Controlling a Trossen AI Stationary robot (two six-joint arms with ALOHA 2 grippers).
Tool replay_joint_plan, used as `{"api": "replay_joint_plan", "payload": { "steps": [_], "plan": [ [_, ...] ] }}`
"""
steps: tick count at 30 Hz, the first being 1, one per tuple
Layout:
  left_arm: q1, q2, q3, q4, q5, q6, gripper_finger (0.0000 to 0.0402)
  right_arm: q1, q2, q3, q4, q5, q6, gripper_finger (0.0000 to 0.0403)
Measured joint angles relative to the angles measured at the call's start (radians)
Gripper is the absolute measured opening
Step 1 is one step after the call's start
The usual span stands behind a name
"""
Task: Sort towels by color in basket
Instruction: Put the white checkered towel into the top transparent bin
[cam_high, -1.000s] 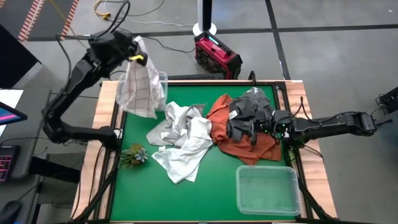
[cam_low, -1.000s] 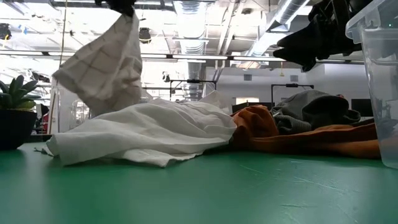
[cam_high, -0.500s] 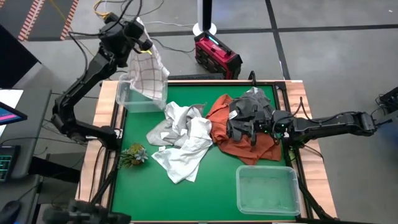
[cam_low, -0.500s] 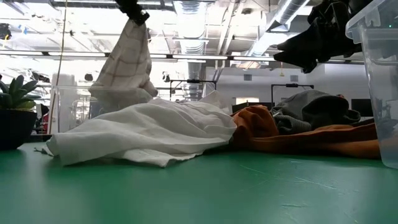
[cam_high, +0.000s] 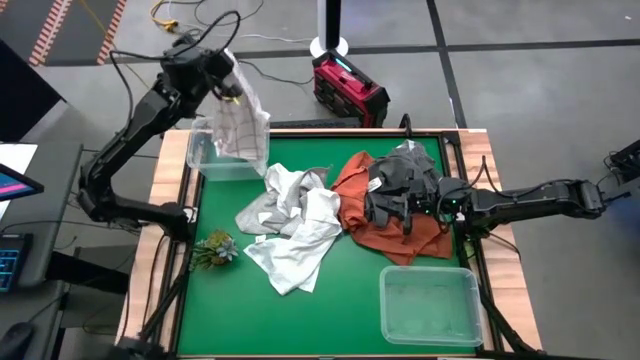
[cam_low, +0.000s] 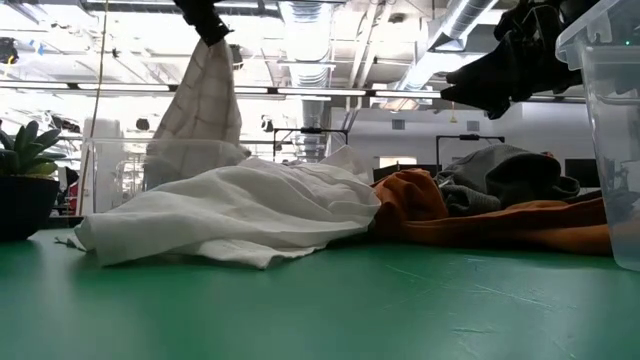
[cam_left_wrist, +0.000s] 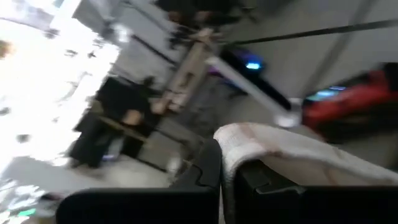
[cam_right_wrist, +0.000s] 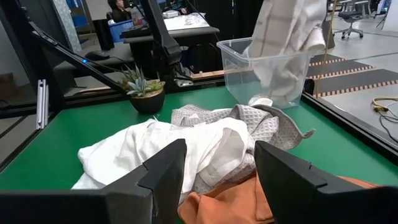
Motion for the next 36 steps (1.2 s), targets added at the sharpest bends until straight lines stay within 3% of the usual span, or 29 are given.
{"api": "replay_joint_plan", "payload": {
  "steps": [7, 14, 20, 25, 30, 36],
  "plan": [
    [-0.031, -0.042, 0.038, -0.420, 0.031, -0.290, 0.0004, 0.000, 0.000, 0.000, 0.014, 0.000, 0.000, 0.0223],
    [-0.037, -0.049, 0.059, -0.684, 0.262, -0.458, 0.0004, 0.000, 0.000, 0.000, 0.117, 0.000, 0.012, 0.0223],
    [-0.036, -0.050, -0.034, -0.656, 0.291, -0.527, 0.0004, -0.003, 0.000, 0.000, 0.235, 0.000, 0.035, 0.0223],
    [-0.037, -0.049, -0.147, -0.546, 0.255, -0.566, 0.0004, -0.067, 0.000, 0.029, 0.319, 0.000, 0.015, 0.0223],
    [-0.035, -0.049, -0.261, -0.459, 0.233, -0.575, 0.0004, -0.147, 0.007, 0.095, 0.290, 0.000, 0.028, 0.0223],
    [-0.034, -0.023, -0.364, -0.472, 0.234, -0.595, 0.0004, -0.165, 0.008, 0.098, 0.188, 0.000, 0.045, 0.0223]
  ]
}}
